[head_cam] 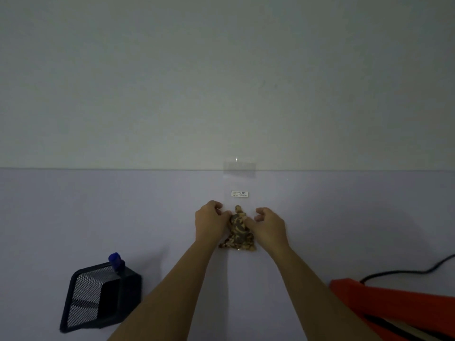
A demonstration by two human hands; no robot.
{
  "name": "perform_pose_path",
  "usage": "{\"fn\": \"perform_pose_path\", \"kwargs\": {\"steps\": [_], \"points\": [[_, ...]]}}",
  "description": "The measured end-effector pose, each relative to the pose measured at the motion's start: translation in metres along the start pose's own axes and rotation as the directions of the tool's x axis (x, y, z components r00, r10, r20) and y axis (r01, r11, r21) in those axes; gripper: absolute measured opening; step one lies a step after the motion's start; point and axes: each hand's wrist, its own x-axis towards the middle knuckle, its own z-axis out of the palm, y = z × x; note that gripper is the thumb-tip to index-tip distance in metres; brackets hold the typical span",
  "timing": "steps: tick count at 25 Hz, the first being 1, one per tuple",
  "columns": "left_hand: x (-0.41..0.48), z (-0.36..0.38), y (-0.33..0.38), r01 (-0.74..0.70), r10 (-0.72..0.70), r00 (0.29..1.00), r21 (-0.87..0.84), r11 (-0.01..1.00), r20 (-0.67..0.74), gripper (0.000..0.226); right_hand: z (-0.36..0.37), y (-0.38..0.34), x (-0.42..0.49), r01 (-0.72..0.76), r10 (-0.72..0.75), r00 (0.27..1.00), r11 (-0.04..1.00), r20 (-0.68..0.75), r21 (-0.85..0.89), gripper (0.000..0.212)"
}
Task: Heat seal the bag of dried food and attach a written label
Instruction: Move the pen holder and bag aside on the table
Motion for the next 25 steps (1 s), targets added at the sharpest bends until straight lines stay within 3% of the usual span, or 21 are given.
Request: {"fn": "perform_pose_path", "kwargs": {"steps": [8,13,19,23,25], "points": [[-0.013,0.000,-0.001,0.035,-0.037,0.999,0.078,0.996,0.022,0.036,-0.004,-0.002,-0.011,-0.035,0.036,0.999,0.996,0.016,-0.077,0.054],[-0.020,-0.005,0.003,-0.017,0.017,1.000,0.150,0.989,0.002,0.040,-0.007,-0.005,-0.019,0.004,-0.006,1.000,0.986,-0.012,-0.168,0.060],[-0.053,-0.070,0.046,-0.211,0.225,0.971,0.152,0.966,-0.083,0.038,-0.019,-0.050,-0.064,0.311,-0.351,0.931,0.907,-0.099,-0.285,0.041],[-0.101,-0.153,0.049,-0.393,0.398,0.894,0.064,0.917,-0.207,0.035,0.002,-0.088,-0.108,0.464,-0.474,0.879,0.829,0.047,-0.311,0.040],[-0.123,-0.190,0.022,-0.386,0.390,0.870,0.074,0.919,-0.303,0.035,0.022,-0.091,-0.127,0.532,-0.518,0.844,0.772,0.141,-0.348,0.042]]}}
